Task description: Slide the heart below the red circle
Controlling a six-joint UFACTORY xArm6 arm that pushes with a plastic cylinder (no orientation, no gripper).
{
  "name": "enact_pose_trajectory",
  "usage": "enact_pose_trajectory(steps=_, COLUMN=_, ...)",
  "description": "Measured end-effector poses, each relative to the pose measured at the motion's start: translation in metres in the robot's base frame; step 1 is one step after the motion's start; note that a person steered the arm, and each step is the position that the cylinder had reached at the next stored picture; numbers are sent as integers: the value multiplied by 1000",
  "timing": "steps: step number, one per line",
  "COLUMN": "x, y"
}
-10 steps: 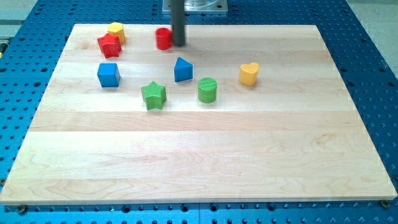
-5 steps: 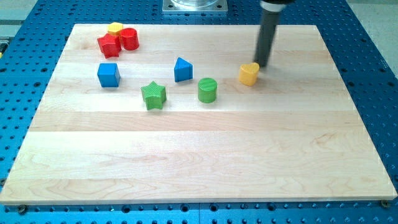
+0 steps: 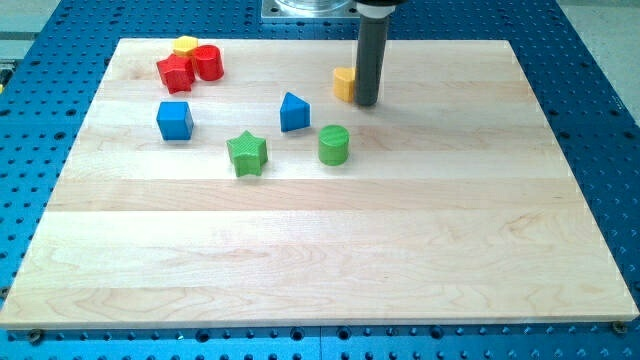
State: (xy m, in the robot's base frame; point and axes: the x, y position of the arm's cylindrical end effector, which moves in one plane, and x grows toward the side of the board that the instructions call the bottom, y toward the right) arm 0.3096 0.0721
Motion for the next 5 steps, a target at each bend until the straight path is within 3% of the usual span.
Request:
enact_pose_trajectory(steps=1, x=-23, y=11)
enact_pose_trajectory(steps=3, x=-31, y=-103)
enact_pose_trajectory(steps=5, x=-14, y=-72)
